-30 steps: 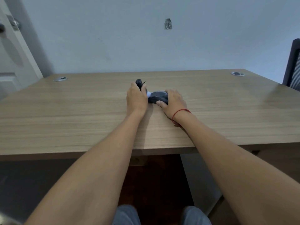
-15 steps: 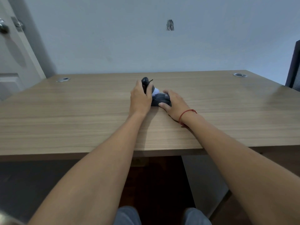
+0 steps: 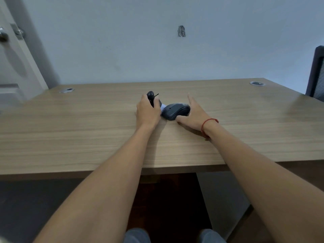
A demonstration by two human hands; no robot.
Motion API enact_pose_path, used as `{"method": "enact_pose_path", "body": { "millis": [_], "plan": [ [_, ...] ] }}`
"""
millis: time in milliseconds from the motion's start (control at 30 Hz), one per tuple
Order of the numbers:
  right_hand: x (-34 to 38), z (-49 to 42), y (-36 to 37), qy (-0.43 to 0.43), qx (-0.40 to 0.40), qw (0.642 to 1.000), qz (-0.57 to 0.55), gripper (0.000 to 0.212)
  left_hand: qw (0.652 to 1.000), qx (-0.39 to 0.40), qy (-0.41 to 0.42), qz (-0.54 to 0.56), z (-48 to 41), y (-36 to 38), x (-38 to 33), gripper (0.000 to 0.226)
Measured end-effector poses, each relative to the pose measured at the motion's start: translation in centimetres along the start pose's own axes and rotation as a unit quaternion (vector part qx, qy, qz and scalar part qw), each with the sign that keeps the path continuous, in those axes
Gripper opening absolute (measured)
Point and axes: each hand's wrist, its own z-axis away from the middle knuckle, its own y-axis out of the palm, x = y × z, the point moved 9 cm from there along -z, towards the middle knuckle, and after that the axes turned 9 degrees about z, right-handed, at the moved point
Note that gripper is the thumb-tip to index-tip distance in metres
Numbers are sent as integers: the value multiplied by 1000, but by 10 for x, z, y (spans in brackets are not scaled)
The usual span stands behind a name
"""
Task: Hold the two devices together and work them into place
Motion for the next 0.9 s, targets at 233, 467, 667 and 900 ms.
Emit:
{"method": "enact_pose_path", "body": {
  "millis": [233, 467, 667, 900],
  "plan": [
    [1, 1, 5, 74, -53, 992, 87, 104, 995, 28, 62, 77, 3, 6, -17, 27],
    [-1, -2, 5, 86, -71, 989, 99, 102, 999, -1, 36, -4, -1, 3, -5, 26],
    [6, 1, 7, 51, -55, 994, 77, 93, 994, 23, 105, 35, 9, 5, -27, 23],
    [8, 4, 7, 37, -51, 996, 64, 116, 990, 19, 137, 12, 12, 5, -34, 22]
  ]
}}
